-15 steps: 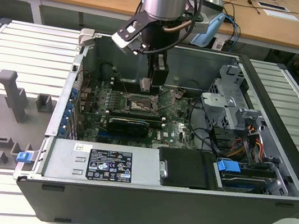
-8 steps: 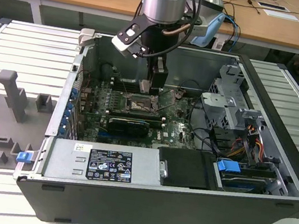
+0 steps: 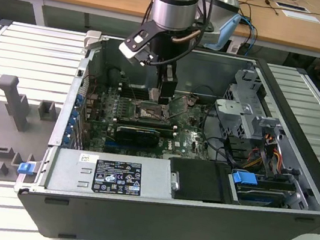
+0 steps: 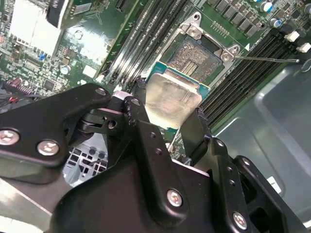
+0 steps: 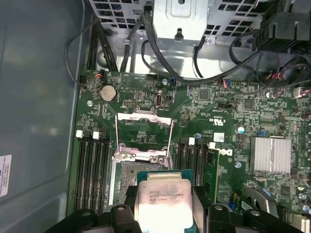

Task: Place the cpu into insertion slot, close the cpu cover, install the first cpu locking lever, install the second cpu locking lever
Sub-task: 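Place the cpu into insertion slot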

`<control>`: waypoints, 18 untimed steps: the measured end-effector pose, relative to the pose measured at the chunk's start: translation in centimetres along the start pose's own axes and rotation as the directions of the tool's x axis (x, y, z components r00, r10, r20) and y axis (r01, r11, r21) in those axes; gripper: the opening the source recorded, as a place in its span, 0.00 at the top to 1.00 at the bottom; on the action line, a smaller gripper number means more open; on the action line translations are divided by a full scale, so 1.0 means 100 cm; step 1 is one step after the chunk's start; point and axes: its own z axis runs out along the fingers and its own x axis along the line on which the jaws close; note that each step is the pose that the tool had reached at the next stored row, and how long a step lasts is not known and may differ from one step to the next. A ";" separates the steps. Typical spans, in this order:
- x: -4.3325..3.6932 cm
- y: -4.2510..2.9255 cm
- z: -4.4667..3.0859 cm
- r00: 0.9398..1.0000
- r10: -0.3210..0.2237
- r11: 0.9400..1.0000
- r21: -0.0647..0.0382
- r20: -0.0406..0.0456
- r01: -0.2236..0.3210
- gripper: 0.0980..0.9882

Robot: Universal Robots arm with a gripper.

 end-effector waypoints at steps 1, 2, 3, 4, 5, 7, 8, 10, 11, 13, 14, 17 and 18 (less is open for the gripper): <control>0.0014 -0.0003 0.0028 1.000 0.003 1.000 0.000 0.000 -0.003 0.52; 0.0015 -0.0008 0.0062 1.000 0.003 1.000 0.000 0.000 -0.003 0.52; 0.0015 -0.0011 0.0099 1.000 0.003 1.000 0.000 0.000 -0.003 0.52; 0.0015 -0.0015 0.0136 1.000 0.004 1.000 0.000 0.000 -0.004 0.52; 0.0014 -0.0017 0.0157 1.000 0.004 1.000 0.000 0.000 -0.004 0.52; 0.0014 -0.0019 0.0179 1.000 0.004 1.000 0.000 0.000 -0.004 0.52; 0.0014 -0.0019 0.0185 1.000 0.004 1.000 0.000 0.000 -0.004 0.52; 0.0014 -0.0022 0.0194 1.000 0.006 1.000 0.000 0.000 -0.006 0.52; 0.0014 -0.0023 0.0197 1.000 0.011 1.000 0.000 0.001 -0.011 0.52; 0.0014 -0.0025 0.0206 0.999 0.032 0.999 -0.001 0.002 -0.032 0.52; 0.0016 -0.0027 0.0209 0.999 0.043 0.999 -0.001 0.003 -0.043 0.52; 0.0022 -0.0034 0.0209 0.999 0.052 0.999 -0.001 0.004 -0.052 0.52; 0.0026 -0.0034 0.0209 0.999 0.053 0.999 -0.001 0.004 -0.053 0.52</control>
